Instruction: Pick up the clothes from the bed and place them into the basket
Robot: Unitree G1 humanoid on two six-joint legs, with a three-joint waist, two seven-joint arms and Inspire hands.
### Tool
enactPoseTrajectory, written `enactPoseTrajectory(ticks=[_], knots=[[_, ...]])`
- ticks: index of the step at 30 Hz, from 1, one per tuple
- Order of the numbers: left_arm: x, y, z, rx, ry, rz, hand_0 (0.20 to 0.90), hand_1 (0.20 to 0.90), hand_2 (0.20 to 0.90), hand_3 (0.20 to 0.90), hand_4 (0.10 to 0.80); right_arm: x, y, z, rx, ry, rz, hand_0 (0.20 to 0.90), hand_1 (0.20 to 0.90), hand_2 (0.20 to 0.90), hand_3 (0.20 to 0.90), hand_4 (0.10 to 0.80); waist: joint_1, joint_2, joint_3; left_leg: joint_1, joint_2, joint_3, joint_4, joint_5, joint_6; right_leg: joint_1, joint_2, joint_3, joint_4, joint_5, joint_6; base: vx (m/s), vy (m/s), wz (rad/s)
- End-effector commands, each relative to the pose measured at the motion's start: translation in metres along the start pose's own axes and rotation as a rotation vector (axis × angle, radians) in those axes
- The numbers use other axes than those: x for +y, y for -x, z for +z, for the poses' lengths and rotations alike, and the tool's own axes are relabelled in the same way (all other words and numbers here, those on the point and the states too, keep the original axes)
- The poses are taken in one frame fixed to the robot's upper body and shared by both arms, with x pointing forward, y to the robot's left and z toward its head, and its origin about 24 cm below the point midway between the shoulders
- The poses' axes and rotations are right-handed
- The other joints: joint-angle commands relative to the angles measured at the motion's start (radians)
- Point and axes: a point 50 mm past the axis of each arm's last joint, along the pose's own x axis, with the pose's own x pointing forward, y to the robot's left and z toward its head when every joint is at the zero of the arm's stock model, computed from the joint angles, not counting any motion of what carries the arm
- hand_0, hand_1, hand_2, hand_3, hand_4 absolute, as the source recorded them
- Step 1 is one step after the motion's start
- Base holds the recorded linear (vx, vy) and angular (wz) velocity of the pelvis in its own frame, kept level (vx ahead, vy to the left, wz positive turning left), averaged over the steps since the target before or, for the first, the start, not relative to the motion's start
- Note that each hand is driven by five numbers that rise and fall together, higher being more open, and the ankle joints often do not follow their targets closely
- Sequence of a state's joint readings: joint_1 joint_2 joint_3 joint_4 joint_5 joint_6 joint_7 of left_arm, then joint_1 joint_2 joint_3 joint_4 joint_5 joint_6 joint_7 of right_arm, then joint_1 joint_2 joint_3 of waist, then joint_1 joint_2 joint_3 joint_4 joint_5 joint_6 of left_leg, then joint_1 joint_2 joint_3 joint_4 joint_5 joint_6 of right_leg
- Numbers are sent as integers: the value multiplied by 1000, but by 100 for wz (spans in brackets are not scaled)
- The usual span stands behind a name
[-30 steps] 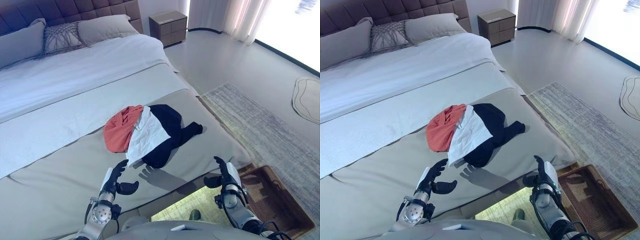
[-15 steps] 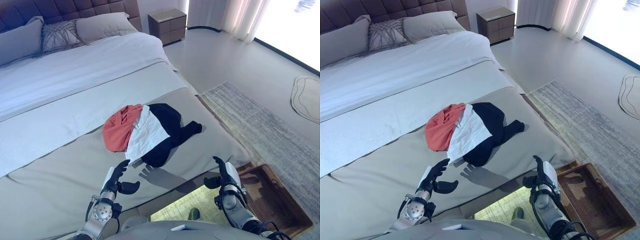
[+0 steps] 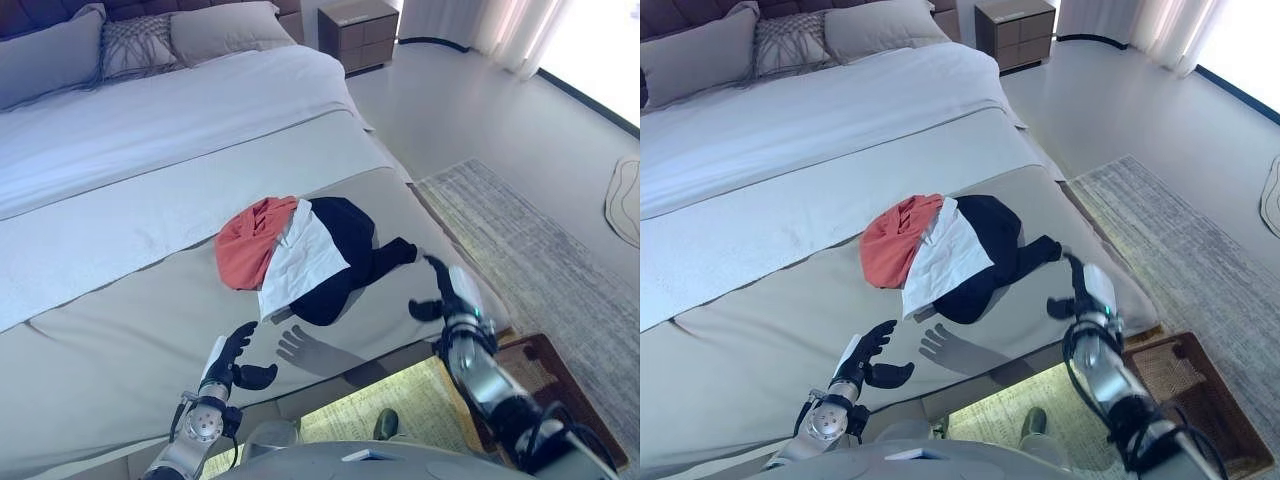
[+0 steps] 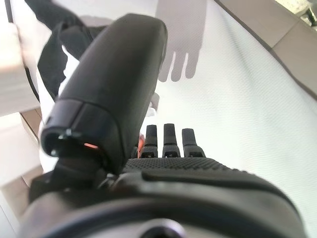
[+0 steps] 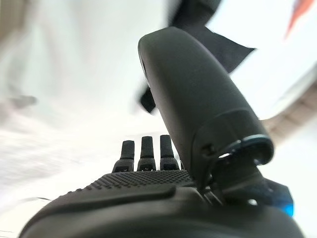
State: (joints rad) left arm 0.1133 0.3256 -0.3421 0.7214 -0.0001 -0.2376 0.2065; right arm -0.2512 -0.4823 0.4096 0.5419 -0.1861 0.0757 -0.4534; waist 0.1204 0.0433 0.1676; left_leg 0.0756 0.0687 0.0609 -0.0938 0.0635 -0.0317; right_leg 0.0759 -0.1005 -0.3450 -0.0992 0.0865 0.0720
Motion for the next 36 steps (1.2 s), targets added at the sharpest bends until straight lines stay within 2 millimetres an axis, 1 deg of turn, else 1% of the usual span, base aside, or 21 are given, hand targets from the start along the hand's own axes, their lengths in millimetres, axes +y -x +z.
enactPoseTrajectory(ticks=[1, 2, 3, 4, 6, 8, 9, 10, 11, 12, 13, 16, 17, 20, 21, 22, 24, 25, 29, 33, 36], knots=[[35, -25, 49, -181, -49, 69, 900, 900, 900, 900, 800, -68, -45, 125, -407, 7, -207, 900, 900, 900, 900, 800, 49, -55, 26, -33, 28, -21, 55, -76, -37, 45, -68, 29, 85, -138, -11, -81, 139, 16], [36, -27, 52, -191, -52, 65, 900, 900, 900, 900, 800, -77, -49, 136, -429, 19, -229, 900, 900, 900, 900, 800, 52, -56, 36, -52, 27, -14, 85, -79, -37, 36, -76, 20, 100, -138, -13, -104, 145, 26], [37, -30, 58, -204, -56, 60, 900, 900, 900, 900, 800, -91, -53, 152, -462, 39, -266, 900, 900, 900, 900, 800, 64, -55, 57, -88, 15, -30, 130, -86, -33, 20, -92, 10, 132, -142, -15, -100, 195, 32], [36, -31, 60, -204, -60, 54, 900, 900, 900, 900, 800, -108, -58, 169, -492, 52, -306, 900, 900, 900, 900, 800, 83, -52, 76, -109, 2, -54, 151, -90, -22, 9, -109, 7, 173, -149, -13, -74, 223, 41], [37, -33, 63, -214, -81, 45, 900, 900, 900, 900, 800, -125, -64, 188, -523, 62, -359, 900, 900, 900, 900, 800, 115, -48, 99, -129, -16, -77, 172, -99, 1, -6, -133, 5, 286, -195, -17, 3, 151, 33], [40, -34, 65, -224, -116, 32, 900, 900, 900, 900, 800, -132, -66, 192, -526, 60, -383, 900, 900, 900, 900, 800, 129, -50, 111, -144, -35, -100, 192, -105, 15, -39, -136, 16, 378, -208, -18, 71, 36, 21], [41, -33, 66, -233, -140, 25, 900, 900, 900, 900, 800, -137, -67, 198, -529, 58, -401, 900, 900, 900, 900, 800, 134, -50, 128, -152, -48, -124, 214, -109, 19, -76, -137, 39, 416, -188, -15, 77, -32, 38], [42, -34, 69, -241, -133, 33, 900, 900, 900, 900, 800, -143, -69, 212, -549, 60, -422, 900, 900, 900, 900, 800, 129, -45, 152, -165, -56, -153, 234, -114, 18, -122, -133, 82, 377, -161, -11, 32, -52, 45], [43, -35, 72, -250, -128, 37, 900, 900, 900, 900, 800, -144, -68, 219, -561, 69, -430, 900, 900, 900, 900, 800, 126, -43, 160, -171, -58, -154, 236, -116, 19, -138, -133, 93, 358, -149, -7, -58, -53, 66], [48, -39, 86, -288, -108, 63, 900, 900, 900, 900, 800, -152, -65, 243, -611, 100, -457, 900, 900, 900, 900, 800, 117, -29, 197, -198, -55, -154, 246, -122, 31, -203, -129, 142, 365, -136, -5, -117, -47, 59], [51, -40, 92, -306, -94, 76, 900, 900, 900, 900, 800, -162, -63, 253, -630, 120, -474, 900, 900, 900, 900, 800, 121, -29, 215, -234, -55, -148, 270, -121, 33, -219, -120, 148, 369, -154, -9, -132, -53, 56], [51, -41, 104, -343, -79, 86, 900, 900, 900, 900, 800, -179, -62, 265, -642, 146, -511, 900, 900, 900, 900, 800, 139, -33, 241, -308, -60, -138, 316, -116, 24, -241, -114, 126, 382, -175, -17, -129, -57, 26], [51, -42, 119, -398, -82, 80, 900, 900, 900, 900, 800, -202, -63, 273, -622, 149, -554, 900, 900, 900, 900, 800, 163, -29, 287, -376, -68, -149, 355, -109, 14, -275, -110, 100, 419, -201, -27, -167, -93, 12], [49, -38, 127, -442, -77, 53, 900, 900, 900, 900, 800, -226, -65, 275, -571, 169, -612, 900, 900, 900, 900, 800, 195, -18, 334, -427, -84, -182, 387, -105, 13, -325, -117, 62, 486, -228, -42, -36, -35, 48], [49, -37, 128, -447, -69, 47, 900, 900, 900, 900, 800, -228, -65, 275, -556, 180, -620, 900, 900, 900, 900, 800, 201, -17, 345, -424, -87, -188, 398, -127, 9, -329, -120, 65, 510, -255, -38, 86, 22, 49], [48, -34, 127, -462, -55, 33, 900, 900, 900, 900, 800, -234, -66, 276, -533, 201, -646, 900, 900, 900, 900, 800, 216, -9, 352, -447, -97, -200, 411, -129, 13, -357, -125, 55, 545, -266, -42, 101, 40, 36], [48, -29, 127, -494, -43, 22, 900, 900, 900, 900, 800, -240, -67, 277, -488, 216, -672, 900, 900, 900, 900, 800, 236, -1, 352, -501, -116, -218, 450, -142, 25, -418, -136, 44, 607, -283, -46, 52, 89, 26], [49, -27, 128, -499, -34, 22, 900, 900, 900, 900, 800, -241, -67, 277, -476, 222, -676, 900, 900, 900, 900, 800, 240, 0, 352, -515, -121, -220, 462, -147, 28, -432, -140, 42, 622, -288, -48, 50, 96, 27], [51, -20, 131, -541, 2, 19, 900, 900, 900, 900, 800, -248, -68, 275, -413, 257, -708, 900, 900, 900, 900, 800, 266, 20, 352, -620, -153, -236, 562, -183, 54, -523, -171, 32, 734, -313, -59, 54, 84, 25], [54, -16, 135, -577, 39, 32, 900, 900, 900, 900, 800, -258, -68, 277, -381, 261, -726, 900, 900, 900, 900, 800, 277, 34, 352, -685, -170, -240, 617, -203, 66, -577, -179, 33, 784, -324, -65, 41, 74, 16], [57, -10, 138, -605, 61, 44, 900, 900, 900, 900, 800, -265, -65, 279, -376, 278, -760, 900, 900, 900, 900, 800, 287, 46, 352, -743, -181, -243, 652, -208, 76, -637, -176, 34, 829, -334, -68, 14, 83, 3]])
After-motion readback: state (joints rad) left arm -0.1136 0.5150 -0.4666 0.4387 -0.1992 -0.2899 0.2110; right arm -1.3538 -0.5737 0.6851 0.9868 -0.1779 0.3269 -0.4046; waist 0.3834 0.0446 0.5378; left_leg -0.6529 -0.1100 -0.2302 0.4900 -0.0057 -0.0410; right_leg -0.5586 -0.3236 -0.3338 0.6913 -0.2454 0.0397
